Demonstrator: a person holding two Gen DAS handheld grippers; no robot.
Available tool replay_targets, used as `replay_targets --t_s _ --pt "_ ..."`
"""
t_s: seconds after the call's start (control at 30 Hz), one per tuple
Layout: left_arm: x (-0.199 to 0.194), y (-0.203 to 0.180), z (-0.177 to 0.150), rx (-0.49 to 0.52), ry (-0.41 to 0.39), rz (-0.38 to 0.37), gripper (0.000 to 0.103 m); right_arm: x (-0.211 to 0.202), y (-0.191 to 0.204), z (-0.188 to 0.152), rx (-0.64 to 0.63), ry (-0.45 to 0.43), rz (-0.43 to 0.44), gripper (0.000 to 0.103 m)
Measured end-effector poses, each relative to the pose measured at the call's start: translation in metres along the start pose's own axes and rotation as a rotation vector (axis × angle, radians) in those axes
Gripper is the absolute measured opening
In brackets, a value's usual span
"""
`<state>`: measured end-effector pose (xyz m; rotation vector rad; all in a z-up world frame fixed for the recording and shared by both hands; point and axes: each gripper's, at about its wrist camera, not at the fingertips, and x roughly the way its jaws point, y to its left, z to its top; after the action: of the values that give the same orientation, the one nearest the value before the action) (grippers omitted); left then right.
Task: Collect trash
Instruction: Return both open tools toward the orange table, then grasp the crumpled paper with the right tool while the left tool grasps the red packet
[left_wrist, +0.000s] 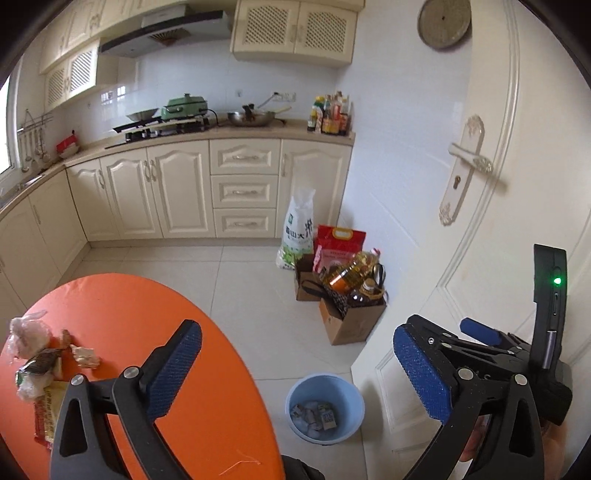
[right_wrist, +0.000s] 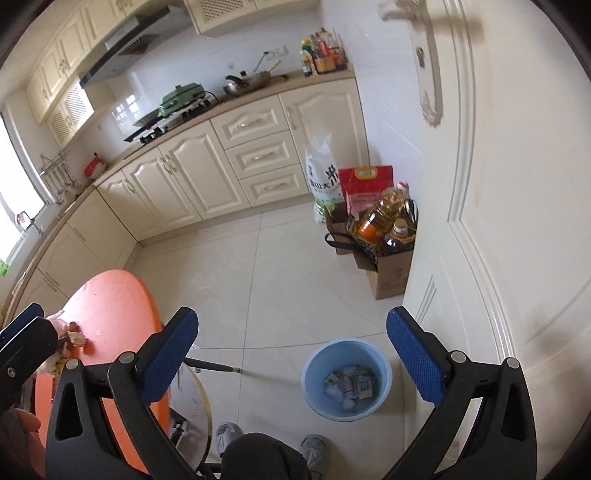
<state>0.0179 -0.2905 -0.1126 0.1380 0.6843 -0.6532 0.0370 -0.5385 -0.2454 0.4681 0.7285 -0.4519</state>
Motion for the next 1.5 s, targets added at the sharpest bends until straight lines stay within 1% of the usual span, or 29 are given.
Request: replay_targets --t_s 0.17,0.27,0.4,0.53,0.7,0.83,0.97,1.1,1.2,1.33,1.37,1.5 --pt "-0.083 0.039 -0.040 -0.051 -0.095 0.070 0.102 -0.052 0.069 0.003 -0.094 -0.092 0.071 0.103" --pt "-0.135 0.058 -0.062 -0.089 -0.146 0.135 0.102 -0.080 0.113 0.000 -0.153 -0.136 0.131 0.103" --pt "-0.193 0.086 -0.093 -0.151 -0.202 0.214 0.102 -0.114 0.175 -0.011 -0.247 -0.201 0.210 0.103" --pt "-0.254 0.111 -0.127 -0.197 -0.248 0.310 0.102 -0.138 0.231 -0.025 -0.322 -0.241 0.278 0.103" --pt "-0.291 0.117 -0.171 -0.268 -0.269 0.406 0.102 -0.159 0.288 -0.052 -0.404 -0.265 0.357 0.103" --pt "-0.319 0.110 -0.207 -0.298 -0.266 0.471 0.102 -0.160 0.317 -0.074 -0.468 -0.246 0.396 0.103" --pt "-0.322 0.105 -0.228 -0.341 -0.225 0.492 0.102 -0.143 0.340 -0.091 -0.519 -0.191 0.406 0.103" --pt "-0.314 0.109 -0.248 -0.380 -0.161 0.493 0.102 -0.117 0.351 -0.100 -0.556 -0.132 0.397 0.103" --pt "-0.309 0.113 -0.254 -0.397 -0.117 0.486 0.102 -0.092 0.352 -0.104 -0.570 -0.079 0.383 0.103" --pt "-0.293 0.109 -0.251 -0.406 -0.069 0.468 0.102 -0.054 0.354 -0.104 -0.582 -0.014 0.359 0.103" --pt "-0.283 0.109 -0.242 -0.401 -0.054 0.466 0.102 -0.043 0.354 -0.103 -0.582 0.003 0.356 0.103" --pt "-0.256 0.113 -0.225 -0.396 0.001 0.461 0.102 -0.002 0.351 -0.101 -0.571 0.066 0.343 0.103"
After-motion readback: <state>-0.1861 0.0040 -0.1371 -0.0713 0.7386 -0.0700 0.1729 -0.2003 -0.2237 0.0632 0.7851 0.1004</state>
